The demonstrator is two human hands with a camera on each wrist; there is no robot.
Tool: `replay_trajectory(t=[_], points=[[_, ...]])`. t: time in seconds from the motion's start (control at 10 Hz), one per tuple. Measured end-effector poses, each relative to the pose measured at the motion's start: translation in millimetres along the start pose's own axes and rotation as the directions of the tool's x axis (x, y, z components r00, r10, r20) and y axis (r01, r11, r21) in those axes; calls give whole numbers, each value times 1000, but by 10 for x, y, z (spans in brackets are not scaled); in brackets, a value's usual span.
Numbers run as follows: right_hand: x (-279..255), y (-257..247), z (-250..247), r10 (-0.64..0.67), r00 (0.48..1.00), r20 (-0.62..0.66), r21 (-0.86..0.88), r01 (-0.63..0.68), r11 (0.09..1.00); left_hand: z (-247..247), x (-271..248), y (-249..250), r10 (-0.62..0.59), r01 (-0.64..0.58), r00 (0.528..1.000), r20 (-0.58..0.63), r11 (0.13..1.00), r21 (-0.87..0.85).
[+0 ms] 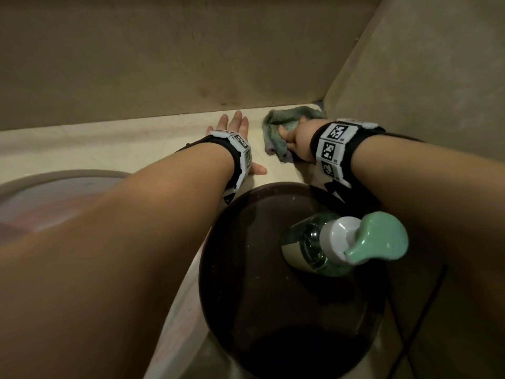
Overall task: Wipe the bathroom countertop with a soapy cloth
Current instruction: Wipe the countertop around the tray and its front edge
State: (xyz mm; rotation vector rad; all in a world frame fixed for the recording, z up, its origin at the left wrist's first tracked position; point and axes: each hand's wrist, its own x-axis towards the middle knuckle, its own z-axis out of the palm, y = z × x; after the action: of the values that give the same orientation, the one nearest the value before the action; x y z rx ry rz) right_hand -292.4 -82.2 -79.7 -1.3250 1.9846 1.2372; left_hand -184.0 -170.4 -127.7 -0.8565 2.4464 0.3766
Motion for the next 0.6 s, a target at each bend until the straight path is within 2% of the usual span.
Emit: replay_trajectory(t=[0.2, 0.4, 0.5, 0.6], points=[[21, -44, -339, 25, 991, -135, -24, -29, 999, 17, 15, 4, -2, 2, 1000, -2, 1000, 26], [-5, -53, -253, 92, 967, -236, 146, -58, 988, 24, 17, -7, -6, 6, 1000, -8, 1000, 15], [-128, -67, -53, 166, 920, -355, 328, -43, 944, 34, 19, -7, -4, 5, 1000, -14, 1000, 12], [-168, -134, -43, 93, 933, -348, 295, 14, 955, 23, 14, -12, -6, 6, 1000, -11, 1000, 21]])
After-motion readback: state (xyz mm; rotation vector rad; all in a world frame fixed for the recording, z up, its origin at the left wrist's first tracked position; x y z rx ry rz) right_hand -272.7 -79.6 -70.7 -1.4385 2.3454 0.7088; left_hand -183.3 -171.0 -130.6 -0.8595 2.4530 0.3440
